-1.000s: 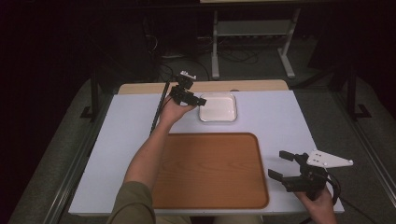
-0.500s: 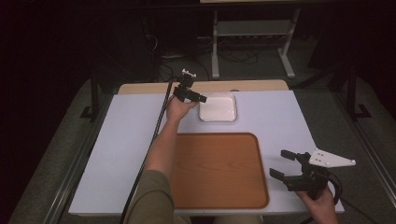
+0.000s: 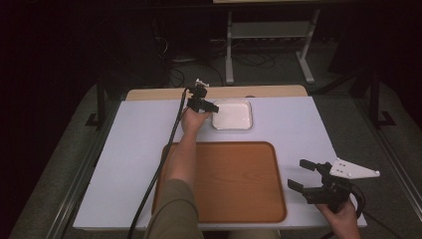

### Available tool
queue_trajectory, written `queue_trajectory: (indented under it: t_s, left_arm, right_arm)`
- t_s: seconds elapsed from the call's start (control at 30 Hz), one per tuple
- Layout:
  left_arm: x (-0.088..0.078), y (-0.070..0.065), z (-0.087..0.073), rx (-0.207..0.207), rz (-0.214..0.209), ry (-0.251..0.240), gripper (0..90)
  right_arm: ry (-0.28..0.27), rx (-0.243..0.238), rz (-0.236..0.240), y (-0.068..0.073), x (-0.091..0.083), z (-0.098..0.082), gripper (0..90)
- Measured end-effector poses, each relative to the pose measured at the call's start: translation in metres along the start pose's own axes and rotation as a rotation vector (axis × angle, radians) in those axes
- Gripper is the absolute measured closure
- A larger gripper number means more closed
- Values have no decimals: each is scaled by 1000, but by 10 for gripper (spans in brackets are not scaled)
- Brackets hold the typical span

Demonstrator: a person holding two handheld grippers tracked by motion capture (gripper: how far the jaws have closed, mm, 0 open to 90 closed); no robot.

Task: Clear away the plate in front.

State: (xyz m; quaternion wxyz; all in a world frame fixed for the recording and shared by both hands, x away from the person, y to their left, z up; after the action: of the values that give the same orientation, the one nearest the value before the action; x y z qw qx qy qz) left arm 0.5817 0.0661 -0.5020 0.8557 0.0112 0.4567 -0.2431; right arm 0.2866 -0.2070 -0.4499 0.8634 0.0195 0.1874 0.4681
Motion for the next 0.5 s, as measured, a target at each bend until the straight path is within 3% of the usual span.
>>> queue_trajectory:
  t_s: [0.5]
  left_arm:
    - [16, 2, -10, -64, 23, 36, 730]
  right_arm:
    - [-7, -6, 4, 1, 0, 1, 131]
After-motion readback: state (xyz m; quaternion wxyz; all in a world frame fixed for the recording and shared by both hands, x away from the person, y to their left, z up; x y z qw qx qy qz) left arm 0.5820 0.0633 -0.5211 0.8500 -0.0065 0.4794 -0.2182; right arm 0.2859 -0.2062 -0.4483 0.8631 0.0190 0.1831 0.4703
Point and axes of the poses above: each handheld gripper's, and its own axes: x roughly forward along the jaws, z roughly out of its top, y roughly to its left, the point moved 9 cm from there along x, roughly forward along the jaws, and after that the axes turned 5 degrees about z, right-handed, at the moved point
